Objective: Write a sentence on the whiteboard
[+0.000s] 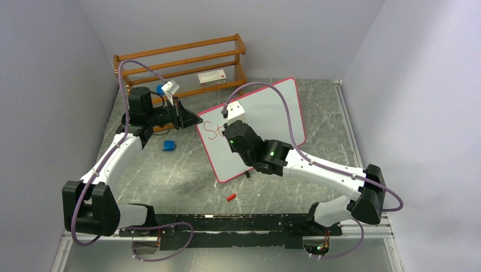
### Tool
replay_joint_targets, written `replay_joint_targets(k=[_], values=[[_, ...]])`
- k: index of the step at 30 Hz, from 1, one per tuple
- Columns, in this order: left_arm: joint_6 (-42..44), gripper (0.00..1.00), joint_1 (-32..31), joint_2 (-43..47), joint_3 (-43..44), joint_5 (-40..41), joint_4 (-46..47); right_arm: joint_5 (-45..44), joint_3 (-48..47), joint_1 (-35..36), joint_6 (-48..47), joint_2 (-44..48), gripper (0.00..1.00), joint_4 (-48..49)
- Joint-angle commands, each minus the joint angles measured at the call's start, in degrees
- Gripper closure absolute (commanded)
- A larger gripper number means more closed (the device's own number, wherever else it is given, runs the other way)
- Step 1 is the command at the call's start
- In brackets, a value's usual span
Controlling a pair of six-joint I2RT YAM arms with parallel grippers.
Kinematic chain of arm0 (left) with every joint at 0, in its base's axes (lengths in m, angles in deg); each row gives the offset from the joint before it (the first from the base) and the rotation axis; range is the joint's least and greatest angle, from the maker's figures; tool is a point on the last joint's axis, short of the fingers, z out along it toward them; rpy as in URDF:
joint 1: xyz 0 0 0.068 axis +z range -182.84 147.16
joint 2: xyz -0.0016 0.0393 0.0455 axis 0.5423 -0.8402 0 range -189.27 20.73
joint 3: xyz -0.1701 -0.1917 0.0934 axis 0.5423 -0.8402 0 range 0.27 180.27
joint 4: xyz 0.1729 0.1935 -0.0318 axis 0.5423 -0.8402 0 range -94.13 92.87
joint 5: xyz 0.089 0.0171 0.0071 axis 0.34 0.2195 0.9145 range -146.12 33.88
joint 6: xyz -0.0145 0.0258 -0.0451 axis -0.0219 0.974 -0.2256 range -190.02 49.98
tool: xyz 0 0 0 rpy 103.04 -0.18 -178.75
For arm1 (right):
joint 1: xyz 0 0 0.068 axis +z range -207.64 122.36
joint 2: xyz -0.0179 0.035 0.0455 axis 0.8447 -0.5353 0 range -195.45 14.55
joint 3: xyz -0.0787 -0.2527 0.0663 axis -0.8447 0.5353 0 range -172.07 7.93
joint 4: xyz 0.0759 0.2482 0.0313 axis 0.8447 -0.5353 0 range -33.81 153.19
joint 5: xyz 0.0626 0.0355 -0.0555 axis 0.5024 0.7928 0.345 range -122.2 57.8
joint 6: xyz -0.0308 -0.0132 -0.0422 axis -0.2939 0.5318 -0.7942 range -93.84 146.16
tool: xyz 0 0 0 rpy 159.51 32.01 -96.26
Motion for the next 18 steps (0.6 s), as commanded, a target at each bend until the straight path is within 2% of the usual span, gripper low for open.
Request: replay_joint_targets(k=[1,18], values=[[3.38,0.95,-1.5,-1.5,-0.48,0.47,-3.35,-1.04,-0.75,-0.77,-0.58,-0.62,1.0,2.34],[3.43,0.95,-1.5,-1.58,-0.36,0.44,-3.46,-0.11,-1.11,-1.31,-0.62,-1.73,1.0,1.85]])
